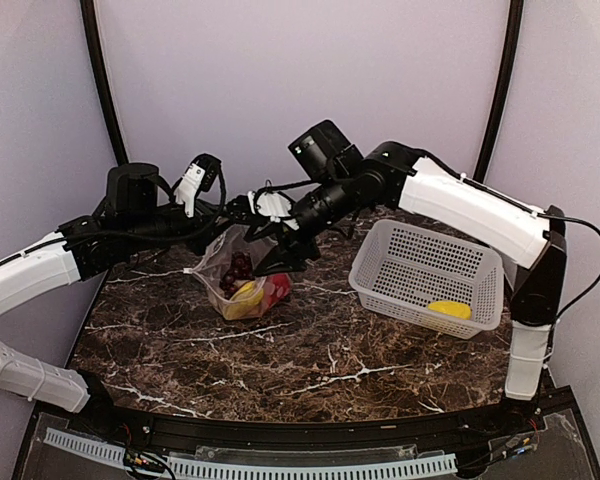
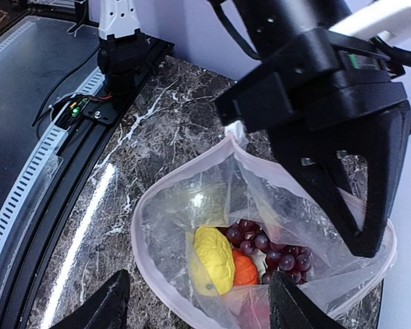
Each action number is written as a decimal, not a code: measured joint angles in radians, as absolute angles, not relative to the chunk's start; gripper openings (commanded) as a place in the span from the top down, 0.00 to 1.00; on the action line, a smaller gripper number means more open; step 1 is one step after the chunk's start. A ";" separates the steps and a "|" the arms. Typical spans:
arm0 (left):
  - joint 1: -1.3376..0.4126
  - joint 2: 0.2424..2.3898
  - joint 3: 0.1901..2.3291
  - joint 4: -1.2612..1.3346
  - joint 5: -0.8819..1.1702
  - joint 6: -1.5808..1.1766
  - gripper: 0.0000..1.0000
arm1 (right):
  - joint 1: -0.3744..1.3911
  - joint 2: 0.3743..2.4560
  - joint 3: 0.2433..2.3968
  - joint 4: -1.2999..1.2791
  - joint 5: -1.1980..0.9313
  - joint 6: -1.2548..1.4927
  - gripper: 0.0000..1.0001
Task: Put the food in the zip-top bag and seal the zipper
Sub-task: Place the fake fruit in the zipper food storage bag, then adjust the zipper food storage bag at the center of the board, then pick up the fake fruit from the bin.
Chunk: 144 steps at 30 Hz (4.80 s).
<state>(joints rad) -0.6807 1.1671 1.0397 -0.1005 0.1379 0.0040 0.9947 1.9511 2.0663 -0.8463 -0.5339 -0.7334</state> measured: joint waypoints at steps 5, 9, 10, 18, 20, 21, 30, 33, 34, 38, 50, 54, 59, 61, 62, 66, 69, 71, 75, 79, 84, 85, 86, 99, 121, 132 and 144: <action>-0.681 1.167 1.040 -0.100 0.137 0.012 0.99 | 1.027 1.939 2.042 -0.881 -0.503 -0.794 0.34; -0.681 1.167 1.040 -0.100 0.133 0.016 0.99 | 1.074 1.945 2.022 -0.907 -0.428 -0.839 0.34; -0.681 1.167 1.039 -0.100 0.132 0.017 0.99 | 1.086 1.950 2.021 -0.912 -0.406 -0.849 0.34; -0.681 1.167 1.039 -0.100 0.126 0.023 0.99 | 1.143 2.008 2.014 -0.907 -0.246 -0.871 0.83; -0.681 1.167 1.039 -0.100 0.121 0.026 0.99 | 1.146 2.018 2.015 -0.896 -0.214 -0.872 0.99; -0.681 1.167 1.039 -0.100 0.119 0.027 0.99 | 1.147 2.020 2.016 -0.891 -0.203 -0.879 1.00; -0.681 1.167 1.038 -0.099 0.086 0.042 0.99 | 1.145 2.025 2.138 -0.889 -0.153 -0.863 1.00; -0.681 1.167 1.038 -0.097 0.064 0.043 0.99 | 1.145 2.011 2.147 -0.889 -0.150 -0.865 1.00; -0.681 1.167 1.038 -0.097 0.057 0.044 0.99 | 1.145 2.009 2.144 -0.888 -0.149 -0.866 1.00; -0.681 1.167 1.035 -0.093 0.038 0.046 0.99 | 1.145 2.008 2.110 -0.886 -0.149 -0.867 1.00; -0.682 1.143 1.005 -0.068 -0.023 0.049 0.99 | 1.139 2.008 2.112 -0.889 -0.136 -0.866 0.97; -0.682 1.142 1.005 -0.067 -0.038 0.050 0.99 | 1.134 2.008 2.135 -0.886 -0.135 -0.864 0.71; -0.682 1.142 1.004 -0.067 -0.047 0.053 0.99 | 1.117 2.004 2.135 -0.890 -0.140 -0.855 0.54; -0.683 1.142 1.004 -0.067 -0.048 0.054 0.99 | 1.099 1.993 2.134 -0.895 -0.161 -0.846 0.52; -0.683 1.142 1.003 -0.066 -0.049 0.054 0.99 | 1.082 1.982 2.133 -0.899 -0.179 -0.844 0.52; -0.683 1.142 0.999 -0.059 -0.050 0.054 0.99 | 1.016 1.900 2.106 -0.915 -0.222 -0.843 0.50; -0.683 1.142 0.999 -0.057 -0.051 0.057 0.99 | 0.967 1.818 2.065 -0.921 -0.226 -0.854 0.49; -0.683 1.142 0.999 -0.057 -0.052 0.058 0.99 | 0.936 1.771 2.034 -0.918 -0.230 -0.857 0.48; -0.683 1.142 0.999 -0.057 -0.054 0.060 0.99 | 0.846 1.692 1.929 -0.896 -0.255 -0.856 0.45; -0.683 1.142 0.999 -0.057 -0.054 0.064 0.99 | 0.706 1.625 1.750 -0.843 -0.276 -0.854 0.45; -0.683 1.142 0.999 -0.057 -0.054 0.068 0.99 | 0.542 1.563 1.526 -0.800 -0.318 -0.839 0.45; -0.683 1.142 0.999 -0.057 -0.054 0.068 0.99 | 0.511 1.548 1.486 -0.795 -0.323 -0.835 0.45; -0.683 1.142 0.999 -0.057 -0.054 0.068 0.99 | 0.483 1.533 1.451 -0.792 -0.327 -0.832 0.45; -0.683 1.142 0.999 -0.057 -0.052 0.072 0.99 | 0.255 1.343 1.152 -0.830 -0.339 -0.844 0.44; -0.683 1.145 0.999 -0.057 -0.042 0.072 0.99 | 0.183 1.489 1.084 -0.934 -0.207 -0.890 0.36; -0.683 1.145 0.999 -0.058 -0.034 0.072 0.99 | 0.181 1.559 1.023 -0.938 -0.160 -0.902 0.36; -0.683 1.145 0.999 -0.058 -0.019 0.072 0.99 | 0.175 1.605 1.023 -0.925 -0.160 -0.900 0.39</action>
